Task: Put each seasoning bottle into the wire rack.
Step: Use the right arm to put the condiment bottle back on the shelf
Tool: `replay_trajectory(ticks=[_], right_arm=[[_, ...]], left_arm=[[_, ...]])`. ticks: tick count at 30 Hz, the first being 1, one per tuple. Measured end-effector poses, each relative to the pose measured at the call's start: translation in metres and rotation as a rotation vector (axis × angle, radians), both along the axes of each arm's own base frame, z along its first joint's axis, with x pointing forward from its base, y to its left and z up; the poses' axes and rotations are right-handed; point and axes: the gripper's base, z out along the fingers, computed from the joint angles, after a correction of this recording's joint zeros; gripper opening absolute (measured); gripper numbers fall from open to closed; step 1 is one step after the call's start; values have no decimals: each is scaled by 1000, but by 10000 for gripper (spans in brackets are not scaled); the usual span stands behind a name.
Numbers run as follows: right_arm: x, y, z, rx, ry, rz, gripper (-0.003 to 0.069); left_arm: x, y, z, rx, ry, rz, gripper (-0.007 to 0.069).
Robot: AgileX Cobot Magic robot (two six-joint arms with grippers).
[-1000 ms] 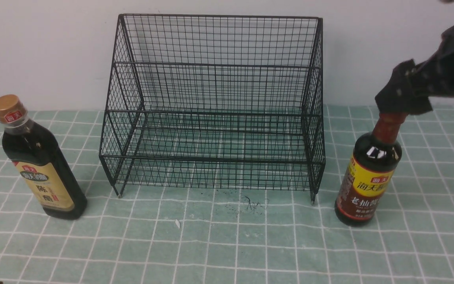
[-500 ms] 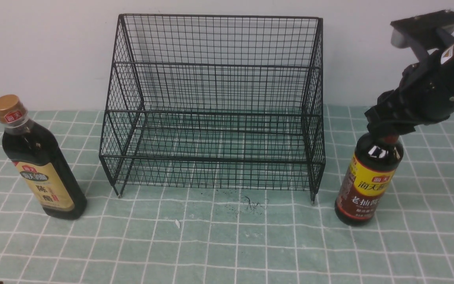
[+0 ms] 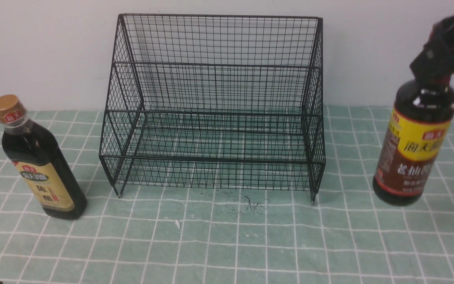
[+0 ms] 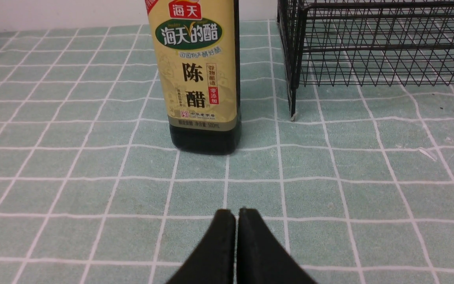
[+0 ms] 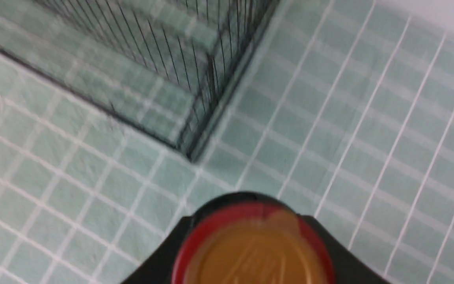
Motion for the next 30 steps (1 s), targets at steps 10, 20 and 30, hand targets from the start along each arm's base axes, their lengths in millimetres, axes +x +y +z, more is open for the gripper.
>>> replay_trajectory(ticks=[10,20,30], right_arm=[[32,25,49,161,-153,140,281],[103,44,24,197,-190,136,281],[151,58,-29,214,-114,138,281]], left_arm=[[0,0,0,0,0,0,-10],[0,0,0,0,0,0,-10],[0,0,0,0,0,0,-10]])
